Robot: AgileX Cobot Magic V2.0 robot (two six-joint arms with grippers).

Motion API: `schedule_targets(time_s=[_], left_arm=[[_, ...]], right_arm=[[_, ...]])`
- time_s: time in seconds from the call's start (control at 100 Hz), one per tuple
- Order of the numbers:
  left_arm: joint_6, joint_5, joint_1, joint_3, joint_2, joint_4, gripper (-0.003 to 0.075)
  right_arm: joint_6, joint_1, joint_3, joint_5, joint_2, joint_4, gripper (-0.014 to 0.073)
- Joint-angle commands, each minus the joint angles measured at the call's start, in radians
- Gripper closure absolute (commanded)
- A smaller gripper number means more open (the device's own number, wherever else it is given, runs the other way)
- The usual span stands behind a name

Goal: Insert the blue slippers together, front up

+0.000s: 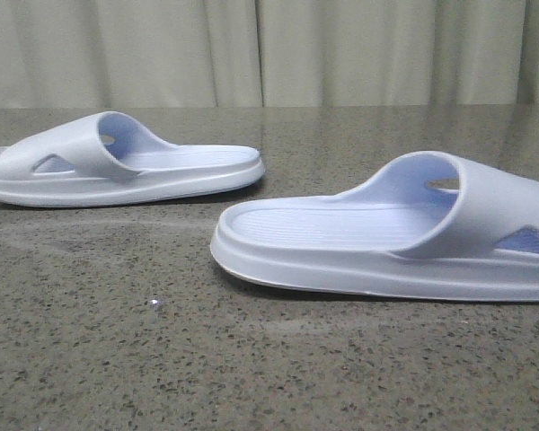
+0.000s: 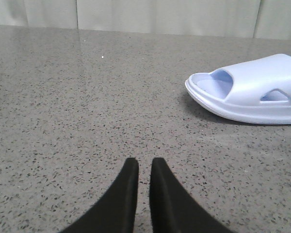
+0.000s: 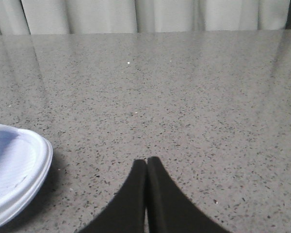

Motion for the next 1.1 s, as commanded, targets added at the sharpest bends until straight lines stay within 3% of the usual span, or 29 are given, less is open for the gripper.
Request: schedule_targets(time_s=[0.0, 1.089], left_arm=[[-0.011, -0.066, 0.003, 0.008, 0.009, -0.006, 0.0705], [-0.011, -0.148, 0.003, 0.008, 0.009, -0.004, 0.0705]], right_arm=[[-0.003, 0.0, 0.019, -0.08, 0.009, -0.013, 0.0693], [-0.003, 0.0, 0.019, -0.14, 0.009, -0.004, 0.0693]])
